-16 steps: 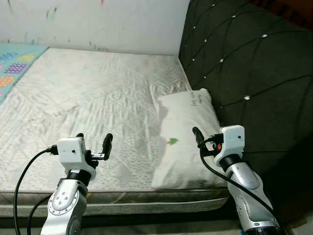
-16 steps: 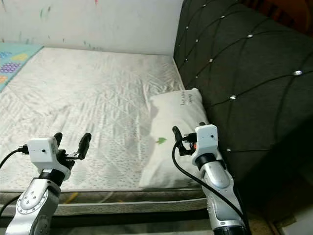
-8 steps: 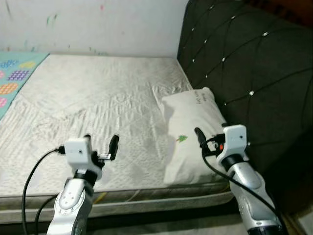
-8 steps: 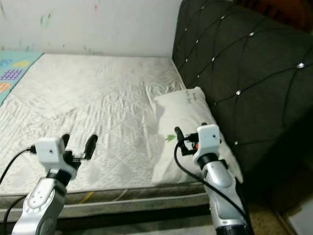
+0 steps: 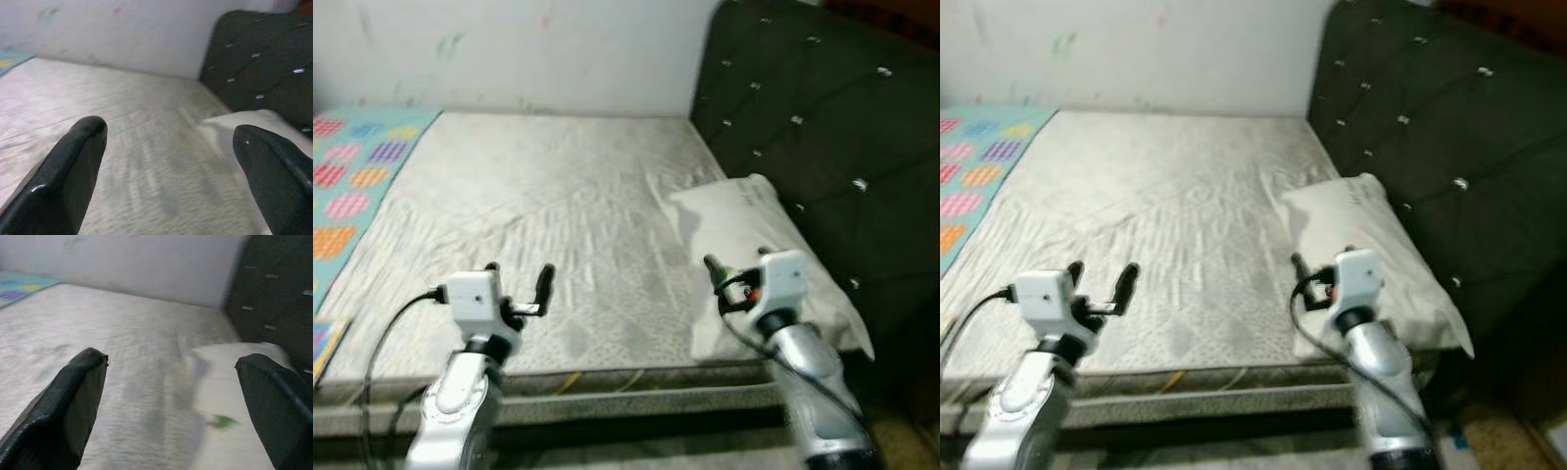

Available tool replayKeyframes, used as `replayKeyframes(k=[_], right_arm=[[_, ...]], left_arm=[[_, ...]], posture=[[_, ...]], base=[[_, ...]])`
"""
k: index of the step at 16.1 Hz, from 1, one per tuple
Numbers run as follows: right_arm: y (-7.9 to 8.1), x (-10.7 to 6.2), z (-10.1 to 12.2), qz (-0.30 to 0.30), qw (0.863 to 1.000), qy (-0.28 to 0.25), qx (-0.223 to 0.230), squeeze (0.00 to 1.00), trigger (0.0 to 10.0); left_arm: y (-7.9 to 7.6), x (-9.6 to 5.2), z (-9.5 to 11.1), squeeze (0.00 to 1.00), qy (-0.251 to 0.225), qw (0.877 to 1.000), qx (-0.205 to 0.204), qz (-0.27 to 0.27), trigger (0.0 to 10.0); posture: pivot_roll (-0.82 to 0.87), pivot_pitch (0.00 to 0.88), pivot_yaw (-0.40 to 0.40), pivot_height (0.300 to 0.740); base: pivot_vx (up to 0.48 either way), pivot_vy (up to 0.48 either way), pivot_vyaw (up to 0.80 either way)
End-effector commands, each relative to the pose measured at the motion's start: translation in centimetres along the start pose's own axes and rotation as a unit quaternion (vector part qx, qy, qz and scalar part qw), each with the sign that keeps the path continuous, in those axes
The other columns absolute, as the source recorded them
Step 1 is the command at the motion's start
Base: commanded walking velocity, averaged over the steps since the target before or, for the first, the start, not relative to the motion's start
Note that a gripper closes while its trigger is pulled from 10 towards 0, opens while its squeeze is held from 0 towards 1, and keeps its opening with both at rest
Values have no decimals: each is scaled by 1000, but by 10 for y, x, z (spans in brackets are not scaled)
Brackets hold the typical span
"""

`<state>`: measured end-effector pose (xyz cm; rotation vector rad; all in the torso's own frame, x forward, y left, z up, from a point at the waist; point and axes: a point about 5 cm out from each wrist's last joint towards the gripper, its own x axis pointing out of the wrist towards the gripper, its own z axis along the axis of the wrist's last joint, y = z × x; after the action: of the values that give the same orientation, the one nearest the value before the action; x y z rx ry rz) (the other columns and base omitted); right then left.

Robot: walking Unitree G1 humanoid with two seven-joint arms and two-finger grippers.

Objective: Clean up the room

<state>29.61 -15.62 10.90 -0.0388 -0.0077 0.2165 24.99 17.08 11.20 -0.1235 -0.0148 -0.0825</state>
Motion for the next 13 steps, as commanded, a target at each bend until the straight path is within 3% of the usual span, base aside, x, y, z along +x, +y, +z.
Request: replayKeyframes(k=[1, 3, 9, 13], right_arm=[[-5, 0, 3, -6, 1000, -6, -3, 0, 10000], [-5, 1, 3, -5, 1000, -6, -3, 0, 10000], [-5, 2, 4, -3, 1000, -8, -2, 0, 10000], [-4, 2, 4, -1, 1000, -9, -2, 0, 10000]], left_arm=[[1, 1, 1, 0, 0, 1000, 3, 0, 10000], [1, 2, 0, 0, -1, 1000, 3, 1, 10000], [-4, 1, 5, 0, -21, 1000, 5, -19, 10000], [-3, 1, 5, 0, -24, 1000, 5, -19, 10000]], posture=[[-10, 0, -63, 740], [-11, 0, -61, 740], [-15, 0, -63, 740], [-15, 0, -64, 740]], base=[[0, 409, 0], [0, 401, 0], [0, 0, 0], [272, 0, 0]])
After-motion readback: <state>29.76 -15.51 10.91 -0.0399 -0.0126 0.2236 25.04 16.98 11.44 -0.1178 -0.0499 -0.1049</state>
